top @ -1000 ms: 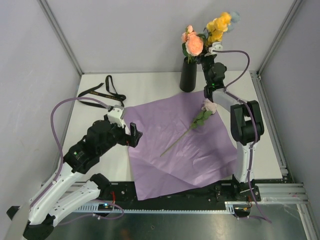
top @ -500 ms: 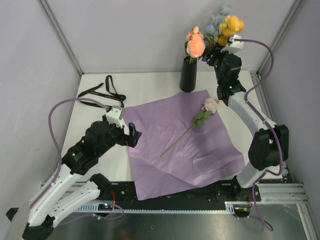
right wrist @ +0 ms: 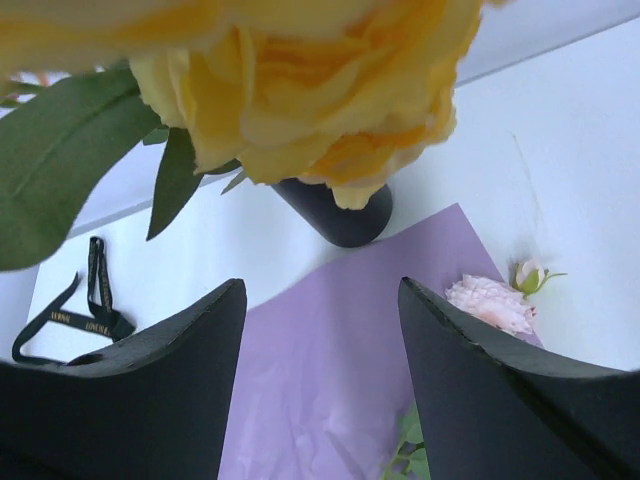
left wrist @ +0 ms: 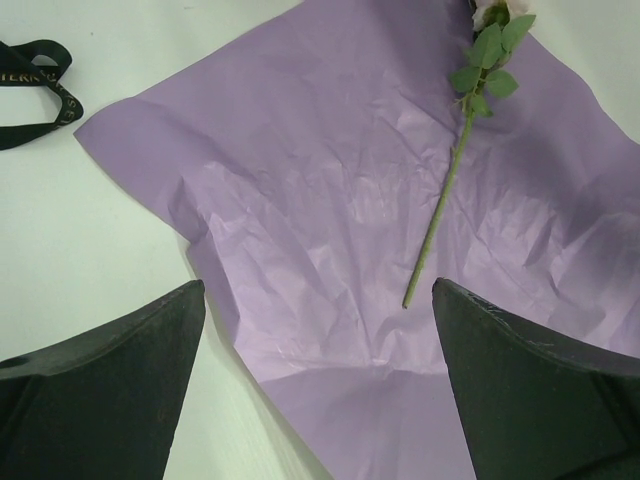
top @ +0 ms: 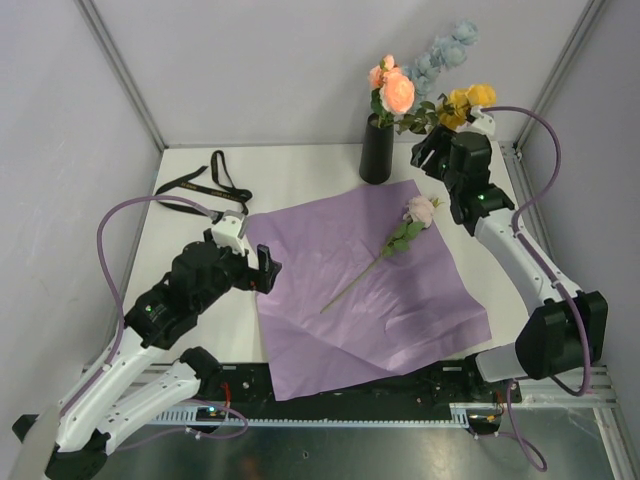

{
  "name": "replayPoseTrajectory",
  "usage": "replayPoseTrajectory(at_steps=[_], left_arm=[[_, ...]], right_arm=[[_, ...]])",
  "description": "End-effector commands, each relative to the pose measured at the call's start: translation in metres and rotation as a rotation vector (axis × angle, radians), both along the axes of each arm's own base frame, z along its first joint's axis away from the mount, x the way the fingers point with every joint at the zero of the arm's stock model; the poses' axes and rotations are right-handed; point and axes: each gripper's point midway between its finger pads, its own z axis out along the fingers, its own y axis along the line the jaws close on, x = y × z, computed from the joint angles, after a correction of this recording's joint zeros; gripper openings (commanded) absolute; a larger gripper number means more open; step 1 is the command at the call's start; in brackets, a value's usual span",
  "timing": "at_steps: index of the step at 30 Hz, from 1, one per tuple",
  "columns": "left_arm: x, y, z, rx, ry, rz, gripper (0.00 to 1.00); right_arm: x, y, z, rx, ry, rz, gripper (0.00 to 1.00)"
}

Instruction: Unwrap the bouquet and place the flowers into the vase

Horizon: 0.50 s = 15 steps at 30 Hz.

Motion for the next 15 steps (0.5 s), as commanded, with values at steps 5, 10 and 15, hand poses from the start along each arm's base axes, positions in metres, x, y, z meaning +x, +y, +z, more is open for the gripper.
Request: replayPoseTrajectory(at_steps=[5,10,15], left_arm=[[0.006,0.006,0.007,0.014,-0.034,0.032,0.99],[0.006,0.006,0.006,0.017,-0.030,0.034,1.00],[0.006,0.006,0.006,0.018,-0.030,0.035,1.00]], right_arm=[[-0.003,0.001,0.049,-0.074,-0.161,0.158,0.66],[0.012,-0.001,0.073,-0.124,-0.213,0.213,0.67],[0.007,-0.007,0.080,-0.163,-0.127,0.225,0.73]])
